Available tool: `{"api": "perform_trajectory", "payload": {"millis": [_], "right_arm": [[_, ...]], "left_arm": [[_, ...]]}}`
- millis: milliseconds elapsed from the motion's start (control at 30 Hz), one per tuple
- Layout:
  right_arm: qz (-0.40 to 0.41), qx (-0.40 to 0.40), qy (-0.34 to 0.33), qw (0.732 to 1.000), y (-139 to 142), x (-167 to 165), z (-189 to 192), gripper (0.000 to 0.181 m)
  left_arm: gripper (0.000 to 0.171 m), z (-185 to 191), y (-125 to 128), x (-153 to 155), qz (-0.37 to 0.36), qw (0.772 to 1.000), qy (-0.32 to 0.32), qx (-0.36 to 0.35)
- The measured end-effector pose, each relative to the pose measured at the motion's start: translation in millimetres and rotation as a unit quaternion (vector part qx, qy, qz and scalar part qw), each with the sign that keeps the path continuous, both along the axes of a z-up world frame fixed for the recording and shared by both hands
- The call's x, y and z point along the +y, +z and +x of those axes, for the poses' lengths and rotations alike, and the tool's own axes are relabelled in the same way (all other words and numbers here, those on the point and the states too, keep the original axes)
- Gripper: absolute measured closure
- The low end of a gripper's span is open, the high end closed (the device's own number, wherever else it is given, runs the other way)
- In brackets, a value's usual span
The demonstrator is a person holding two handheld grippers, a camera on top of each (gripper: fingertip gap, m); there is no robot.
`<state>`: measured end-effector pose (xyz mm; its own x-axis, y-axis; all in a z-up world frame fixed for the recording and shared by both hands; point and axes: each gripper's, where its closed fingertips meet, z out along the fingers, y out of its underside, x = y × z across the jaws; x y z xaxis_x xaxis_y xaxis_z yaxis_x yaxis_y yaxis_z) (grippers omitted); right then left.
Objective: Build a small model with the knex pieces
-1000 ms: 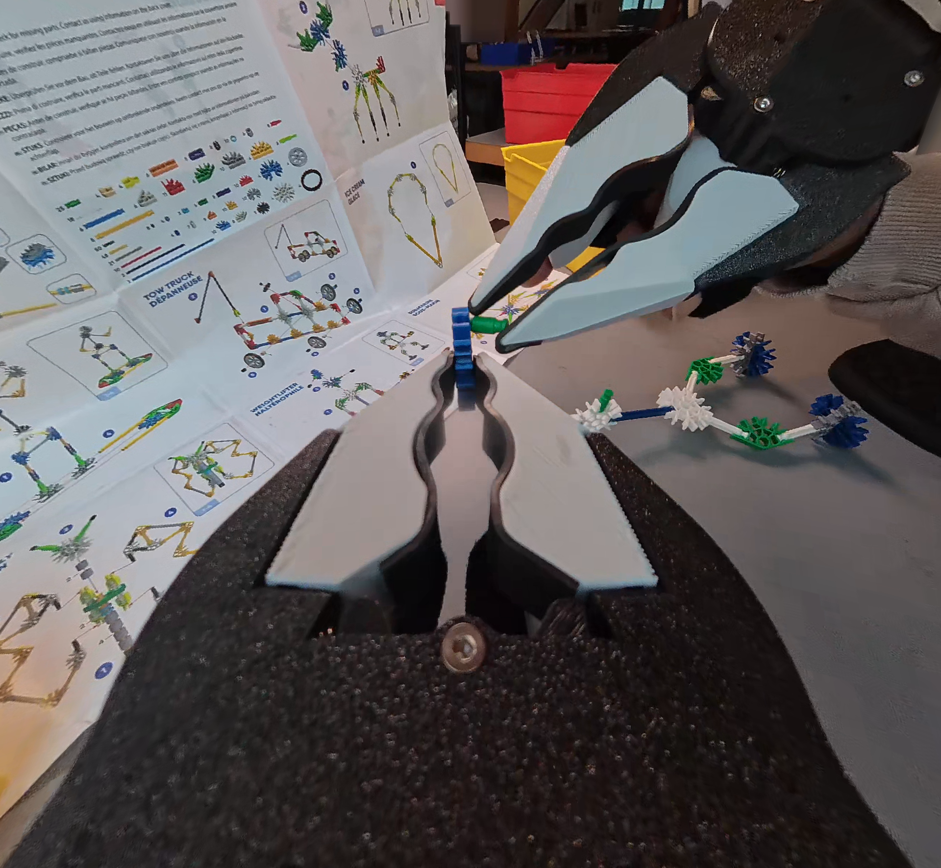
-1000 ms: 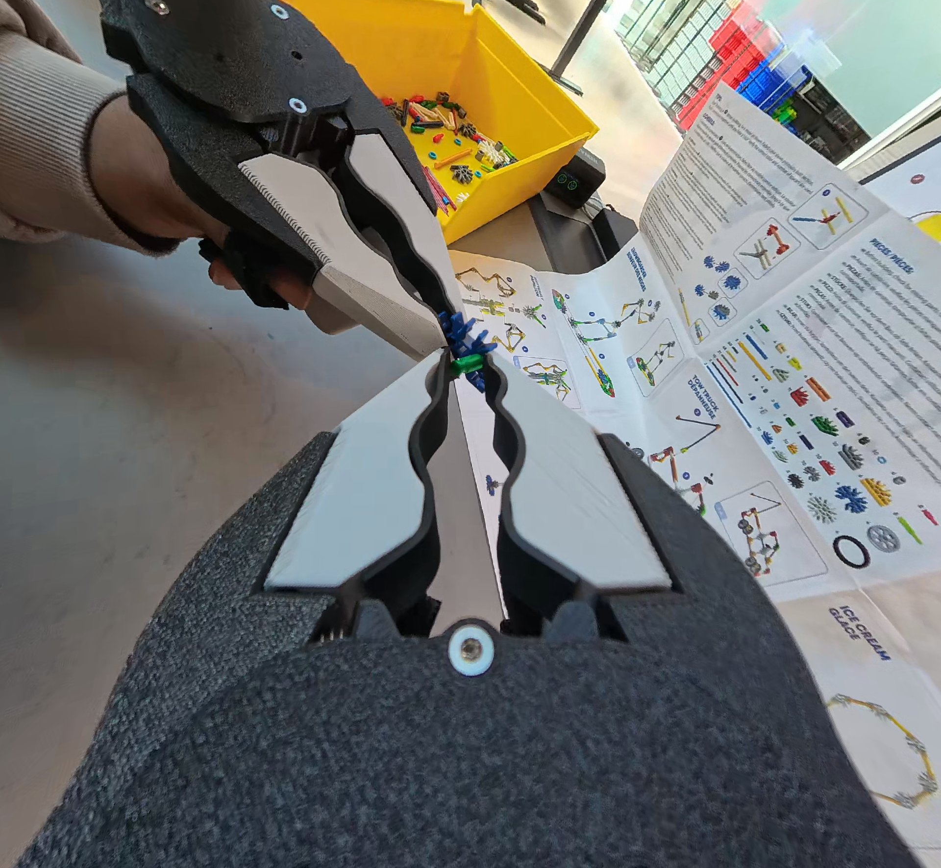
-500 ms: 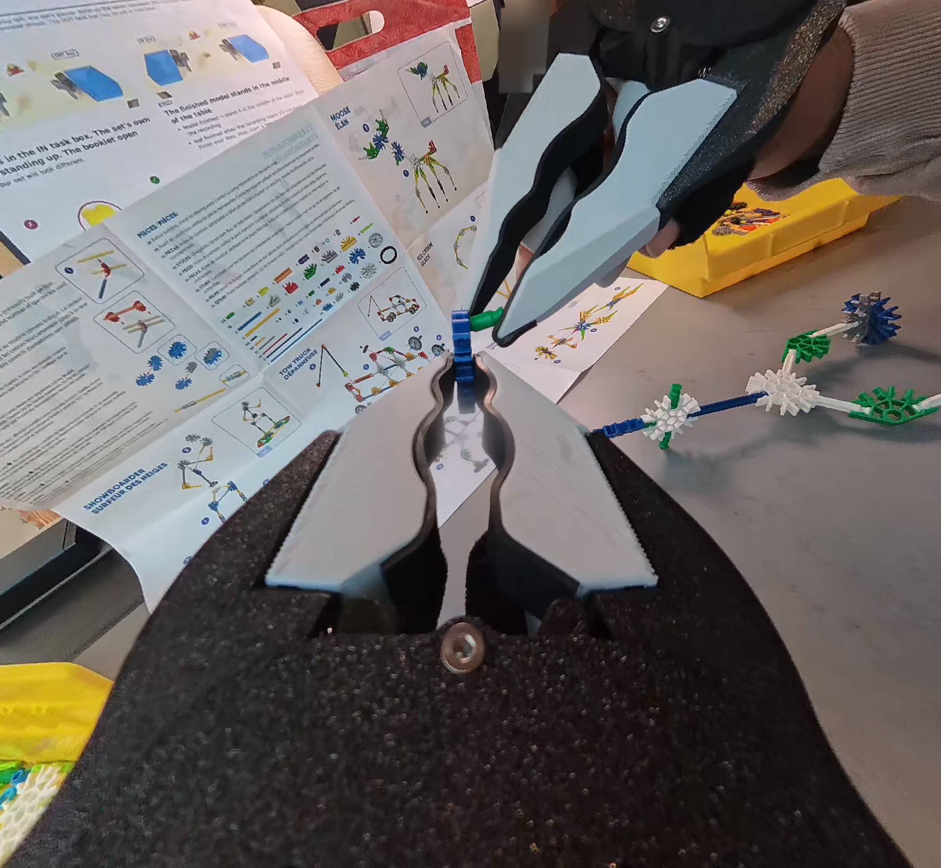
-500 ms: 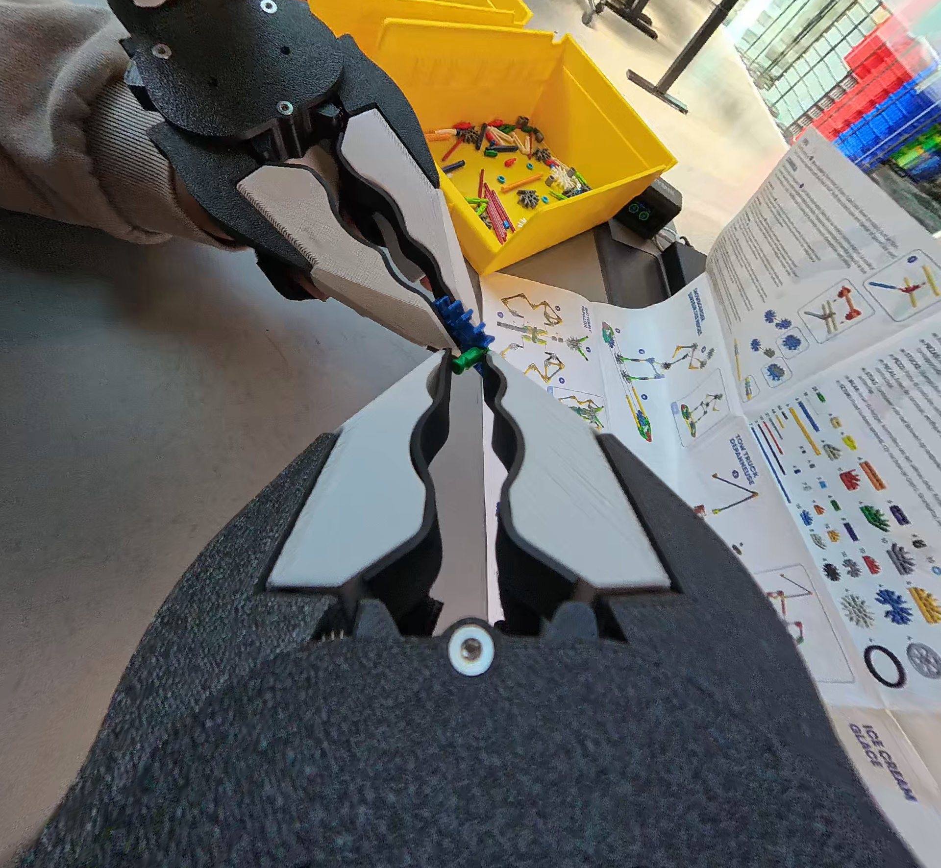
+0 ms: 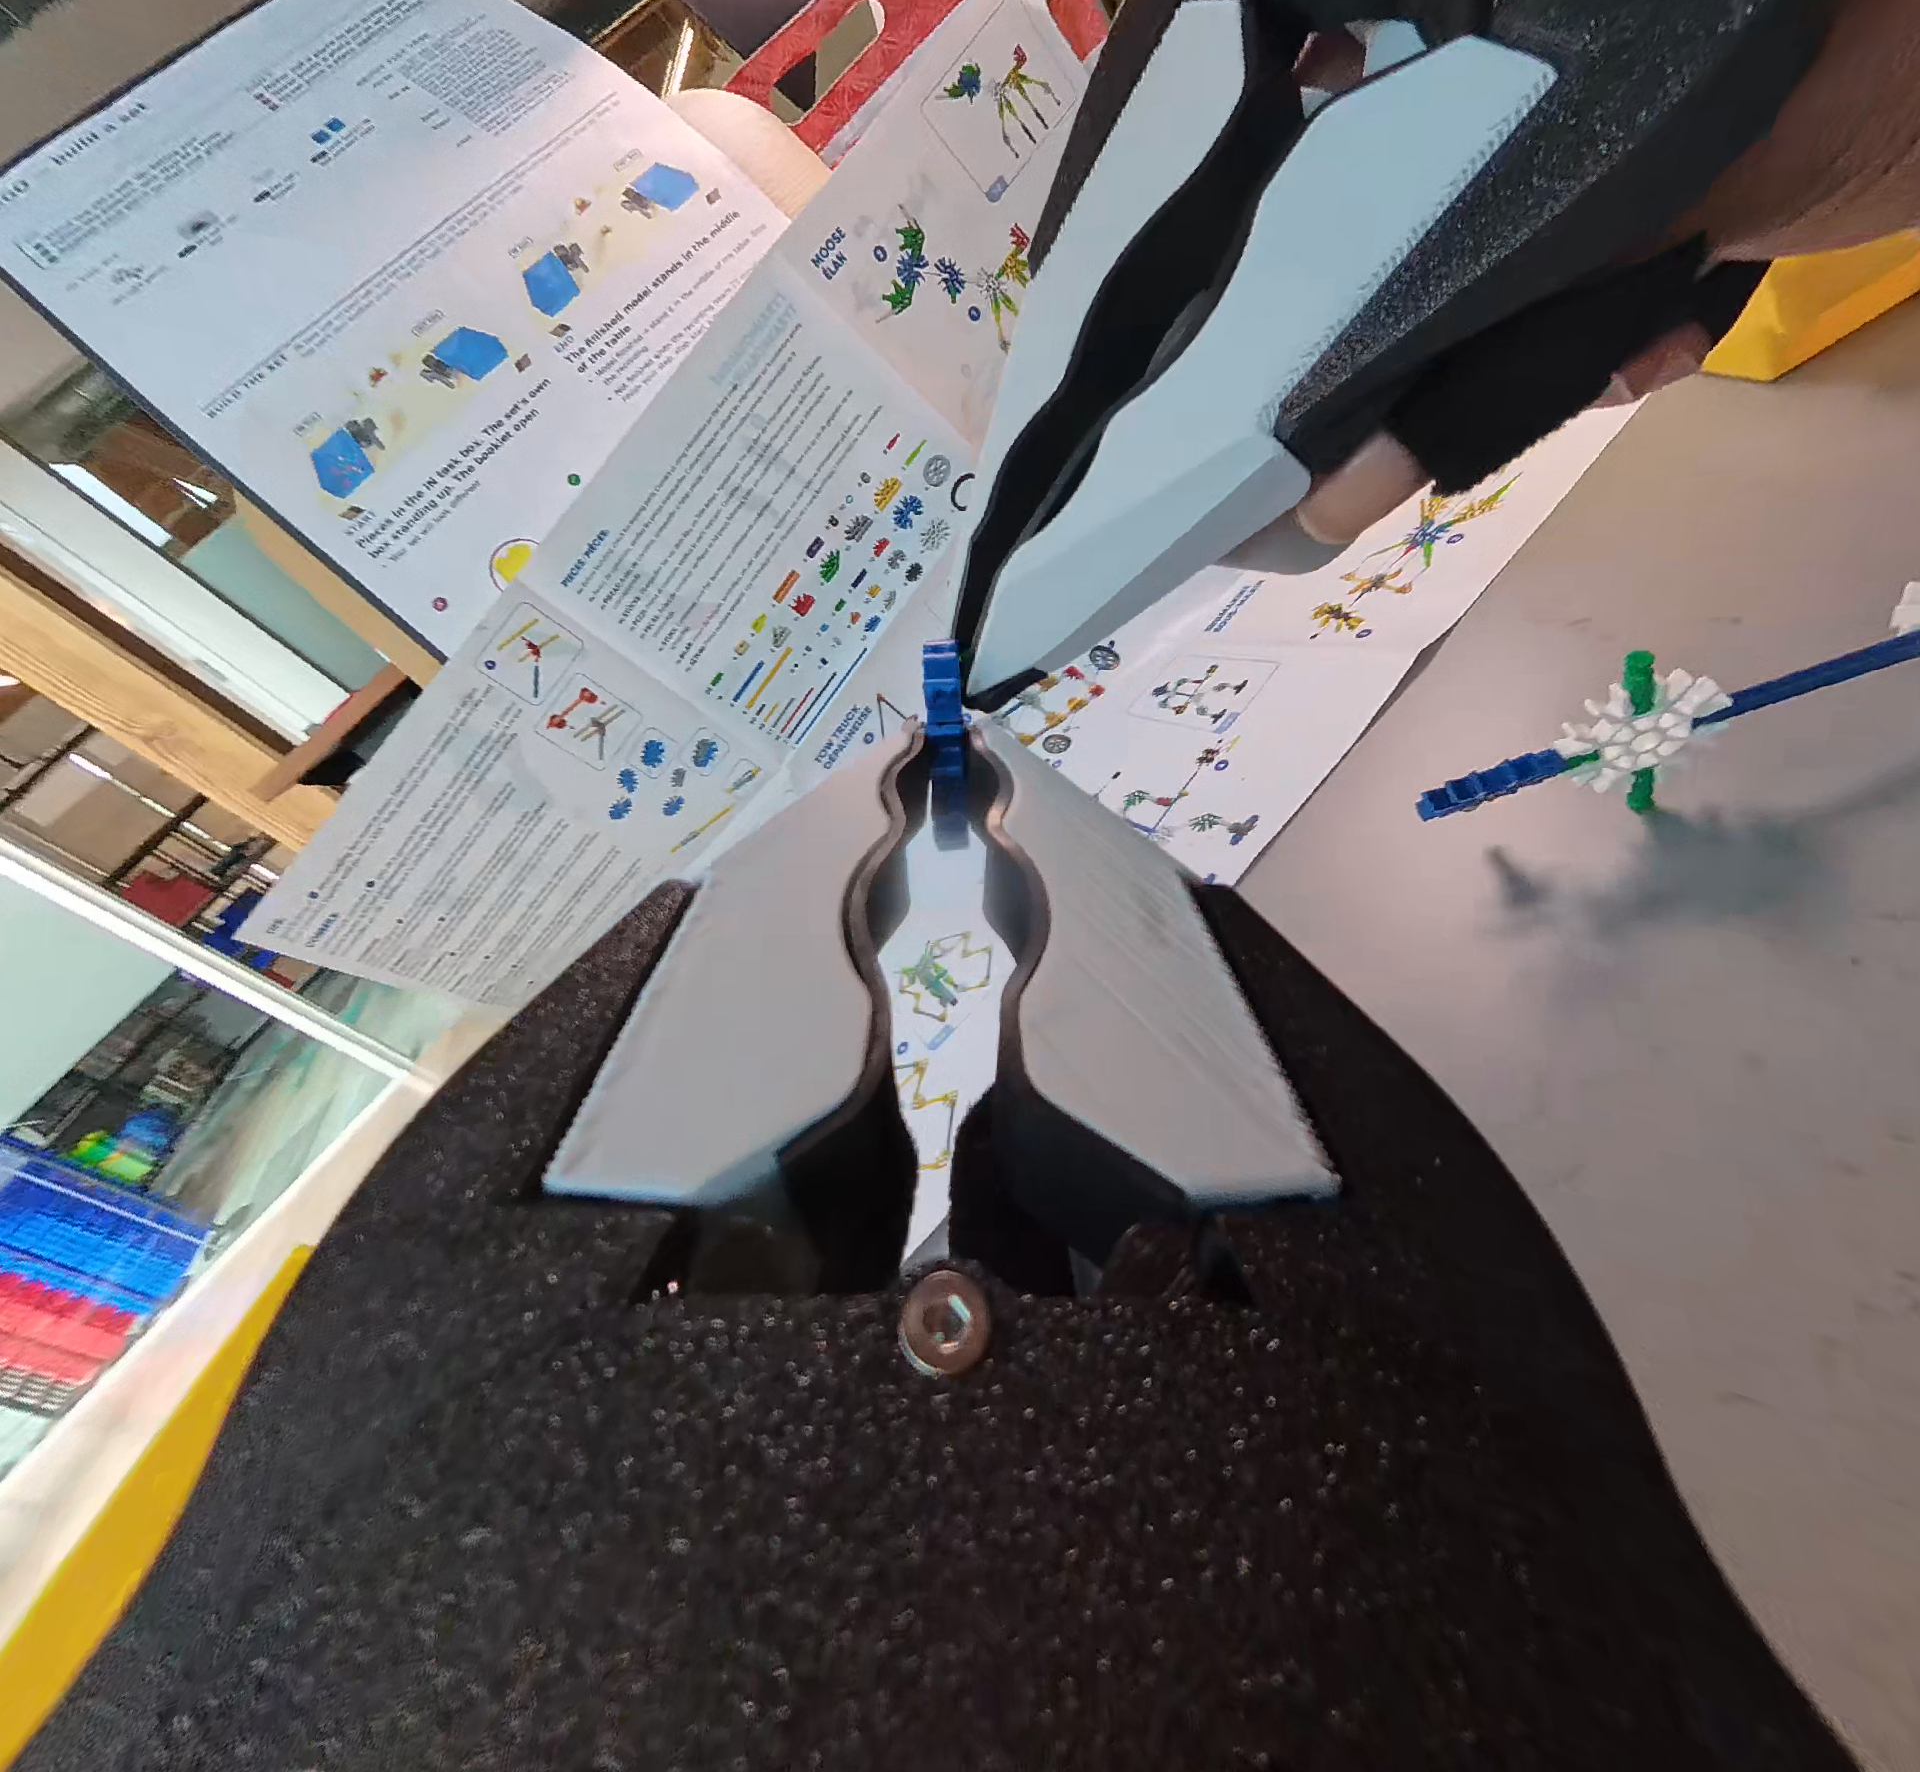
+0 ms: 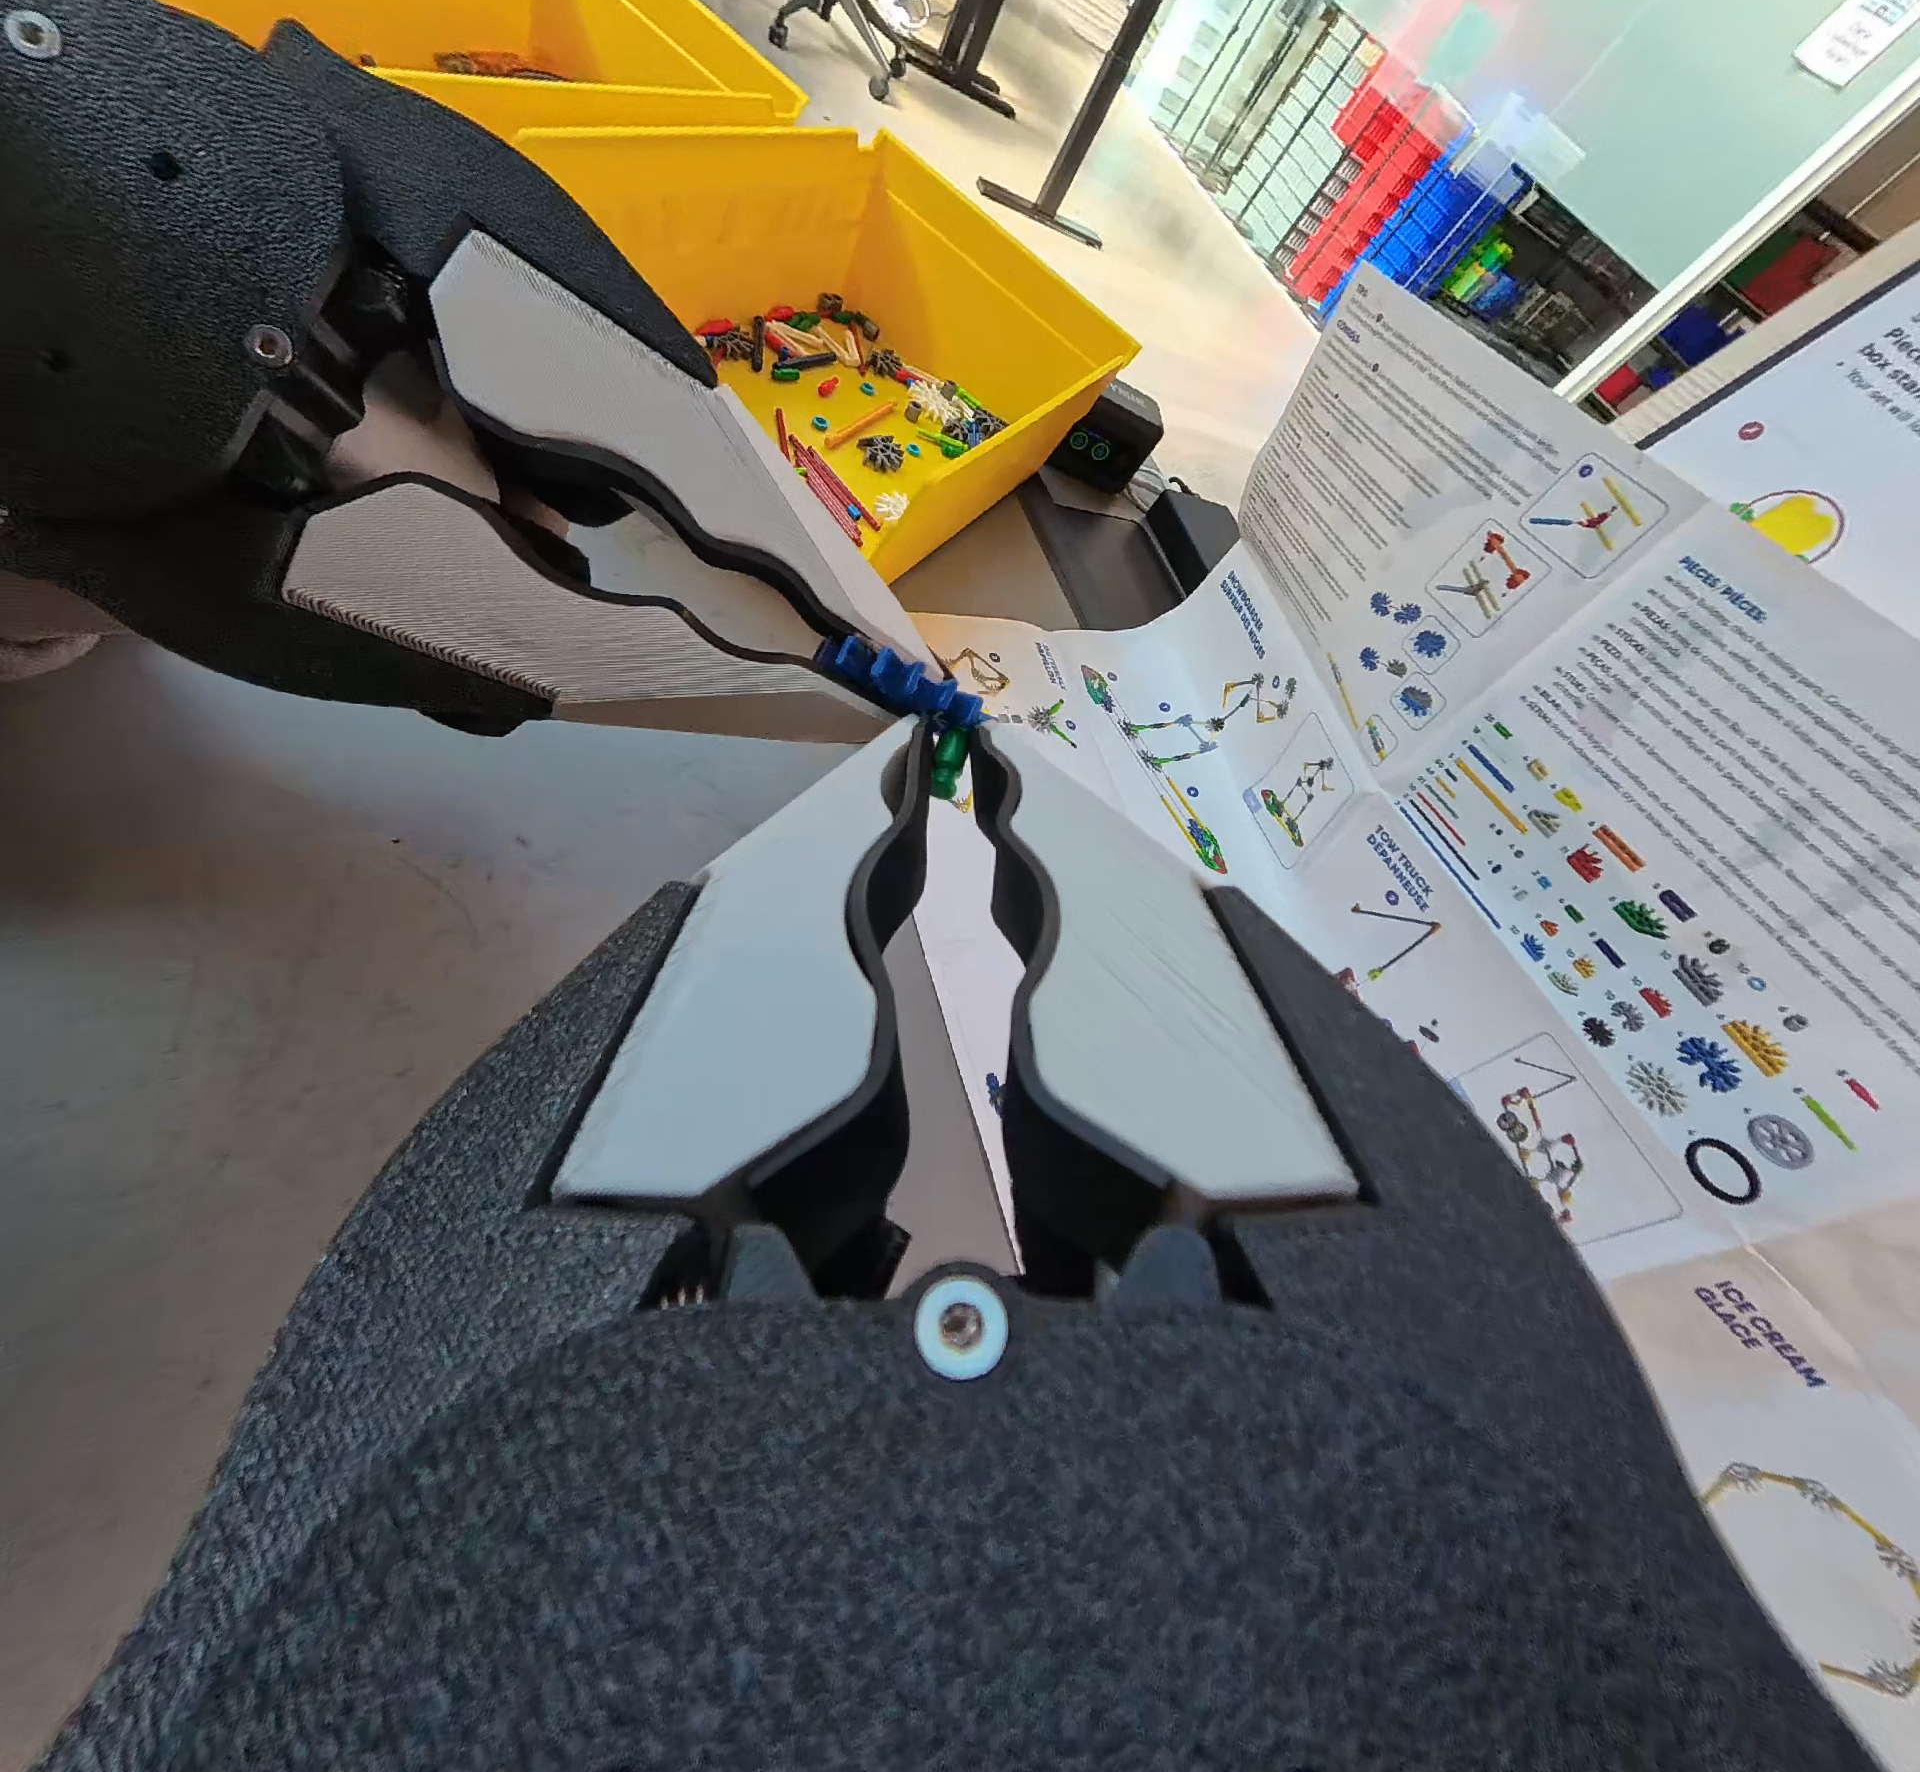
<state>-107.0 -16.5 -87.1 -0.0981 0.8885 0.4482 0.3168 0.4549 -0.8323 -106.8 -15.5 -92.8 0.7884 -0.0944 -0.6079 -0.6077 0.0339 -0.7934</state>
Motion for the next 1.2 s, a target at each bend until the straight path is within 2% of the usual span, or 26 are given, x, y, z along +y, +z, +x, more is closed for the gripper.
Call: {"api": "perform_trajectory", "payload": {"millis": [133, 300, 433, 600, 733, 867, 933, 967, 1000, 1033, 1067, 1100, 1133, 1200], "right_arm": [[-0.066, 0.009, -0.015, 0.998, -2.6, 1.6, -2.0, 0.176], [-0.131, 0.079, -0.005, 0.988, 2.0, -2.9, 3.6, 0.176], [-0.192, 0.082, 0.004, 0.978, 4.1, -5.1, 10.3, 0.172], [-0.204, 0.021, 0.032, 0.978, -1.8, -12.8, 16.7, 0.176], [-0.197, -0.074, 0.101, 0.972, -23.5, -23.7, 27.5, 0.175], [-0.218, -0.101, 0.152, 0.959, -39.6, -34.4, 36.4, 0.177], [-0.221, -0.074, 0.157, 0.96, -39.3, -36.4, 37.7, 0.177], [-0.205, -0.058, 0.153, 0.965, -39.3, -34.8, 38.3, 0.177], [-0.186, -0.041, 0.146, 0.971, -38.4, -31.8, 39.4, 0.177], [-0.169, -0.025, 0.141, 0.975, -36.3, -29.1, 41.7, 0.177], [-0.146, -0.008, 0.137, 0.98, -33.0, -26.6, 44.6, 0.177], [-0.118, 0.005, 0.134, 0.984, -30.3, -25.2, 48.1, 0.177], [-0.088, 0.014, 0.132, 0.987, -27.7, -25.1, 51.1, 0.177], [-0.038, 0.032, 0.138, 0.989, -21.0, -30.5, 55.3, 0.177]], "left_arm": [[0.167, -1.6, 3.3, -1.5, 0.028, 0.995, 0.021, 0.096], [0.167, 5.2, 9.8, -6.9, 0.053, 0.994, 0.005, 0.1], [0.166, 12.5, 14.4, -11.0, 0.075, 0.987, 0.004, 0.141], [0.167, 20.7, 11.3, -16.3, 0.099, 0.969, -0.003, 0.228], [0.166, 31.0, -4.9, -24.6, 0.095, 0.947, -0.046, 0.304], [0.166, 42.6, -20.7, -34.3, 0.081, 0.941, -0.083, 0.317], [0.165, 44.8, -21.3, -37.1, 0.07, 0.956, -0.093, 0.269], [0.161, 46.0, -23.9, -37.7, 0.041, 0.971, -0.114, 0.204], [0.155, 45.5, -26.3, -37.5, 0.001, 0.984, -0.135, 0.115], [0.147, 43.0, -26.5, -36.8, -0.038, 0.987, -0.154, 0.013], [0.139, 39.9, -24.7, -36.6, -0.072, 0.977, -0.177, -0.095], [0.136, 38.3, -22.4, -37.4, -0.107, 0.95, -0.208, -0.204], [0.132, 39.8, -21.2, -39.1, -0.152, 0.906, -0.247, -0.309], [0.128, 49.8, -22.3, -45.0, -0.25, 0.785, -0.32, -0.468]]}}
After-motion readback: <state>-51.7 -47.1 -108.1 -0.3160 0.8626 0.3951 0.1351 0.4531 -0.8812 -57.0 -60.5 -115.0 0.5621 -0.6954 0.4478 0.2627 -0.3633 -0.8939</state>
